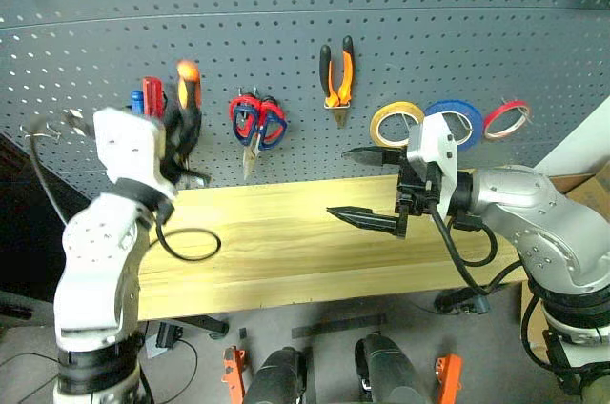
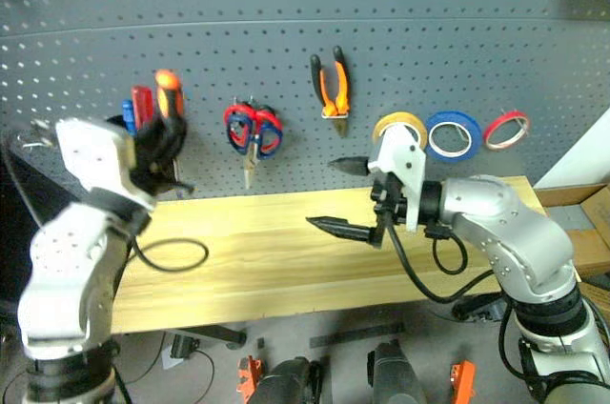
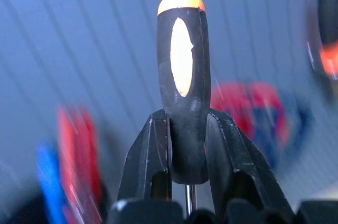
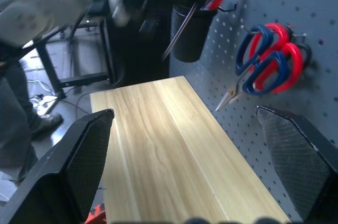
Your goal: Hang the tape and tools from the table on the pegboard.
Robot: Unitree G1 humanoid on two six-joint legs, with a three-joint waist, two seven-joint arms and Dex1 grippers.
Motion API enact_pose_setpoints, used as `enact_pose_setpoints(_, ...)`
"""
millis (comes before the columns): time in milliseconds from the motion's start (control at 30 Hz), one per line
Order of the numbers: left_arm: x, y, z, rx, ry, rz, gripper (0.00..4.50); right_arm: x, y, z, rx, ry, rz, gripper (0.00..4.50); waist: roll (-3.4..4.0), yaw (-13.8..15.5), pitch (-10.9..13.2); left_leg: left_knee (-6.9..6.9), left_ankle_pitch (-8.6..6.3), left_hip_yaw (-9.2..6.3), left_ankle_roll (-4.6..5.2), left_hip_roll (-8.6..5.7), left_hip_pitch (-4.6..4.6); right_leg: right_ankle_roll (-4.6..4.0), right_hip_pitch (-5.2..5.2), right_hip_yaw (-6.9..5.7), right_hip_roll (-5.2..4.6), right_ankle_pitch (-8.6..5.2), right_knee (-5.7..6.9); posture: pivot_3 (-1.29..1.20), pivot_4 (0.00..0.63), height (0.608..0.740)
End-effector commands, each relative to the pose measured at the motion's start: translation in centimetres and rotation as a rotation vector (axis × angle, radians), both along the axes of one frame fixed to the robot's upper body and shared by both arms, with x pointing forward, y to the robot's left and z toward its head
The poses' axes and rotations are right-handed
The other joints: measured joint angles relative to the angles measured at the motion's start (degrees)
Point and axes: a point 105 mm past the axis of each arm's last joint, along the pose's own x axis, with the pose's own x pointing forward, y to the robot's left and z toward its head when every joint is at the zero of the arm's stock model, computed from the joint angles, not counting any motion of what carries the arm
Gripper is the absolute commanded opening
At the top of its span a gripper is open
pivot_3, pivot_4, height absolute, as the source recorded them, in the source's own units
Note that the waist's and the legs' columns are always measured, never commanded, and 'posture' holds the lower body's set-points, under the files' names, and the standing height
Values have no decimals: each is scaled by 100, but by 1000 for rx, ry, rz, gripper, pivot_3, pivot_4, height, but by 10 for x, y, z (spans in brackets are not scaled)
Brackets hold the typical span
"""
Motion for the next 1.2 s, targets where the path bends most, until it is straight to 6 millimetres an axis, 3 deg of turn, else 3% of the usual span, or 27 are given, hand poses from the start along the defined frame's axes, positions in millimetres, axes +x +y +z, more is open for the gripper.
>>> enact_pose_setpoints(33,-9,9,60,-49,-228,77,563,0,3,15,8,-75,36,4500,-13,28,-9,3,0,-3,-1,0,-5,0,-3,-5,0,0,1,-118,141,740)
enact_pose_setpoints(133,-5,24,78,-109,-273,133,563,1,4,18,6,-84,45,4500,-16,27,-18,2,-2,-3,-4,0,-4,0,-3,-8,0,0,1,-117,134,740)
enact_pose_setpoints(233,2,42,76,-155,-259,182,563,2,5,19,8,-89,51,4500,-15,14,-20,1,-4,0,-7,0,-2,0,-9,-7,0,0,4,-119,130,740)
enact_pose_setpoints(433,23,67,50,-205,-191,236,563,1,9,23,18,-102,62,4500,-27,20,-27,9,-3,-3,-8,1,-4,0,-10,-13,-1,1,10,-139,133,740)
enact_pose_setpoints(733,30,75,21,-167,-144,306,563,-2,14,36,53,-117,82,4500,-41,-2,-36,9,-3,-3,-9,1,-4,-2,-11,-14,-1,2,10,-160,136,740)
enact_pose_setpoints(933,24,78,17,-213,-163,325,2599,-1,12,35,48,-118,77,4500,-51,-3,-49,13,-3,-2,-9,1,-5,-3,-12,-14,-2,2,16,-162,127,740)
enact_pose_setpoints(1067,13,65,37,-150,-236,322,3992,0,4,35,48,-119,48,4500,-66,-2,-61,15,-3,-2,-9,1,-4,-4,-12,-15,-2,3,19,-149,119,740)
enact_pose_setpoints(1133,6,45,51,-97,-274,248,3992,-1,-5,36,44,-113,27,4500,-72,0,-67,15,-3,-2,-9,1,-5,-4,-12,-15,-2,3,19,-144,117,740)
enact_pose_setpoints(1200,1,21,52,-62,-242,128,3992,-4,-15,36,35,-106,7,4500,-80,15,-73,15,-3,-2,-9,1,-7,-4,-12,-15,-3,3,18,-141,117,740)
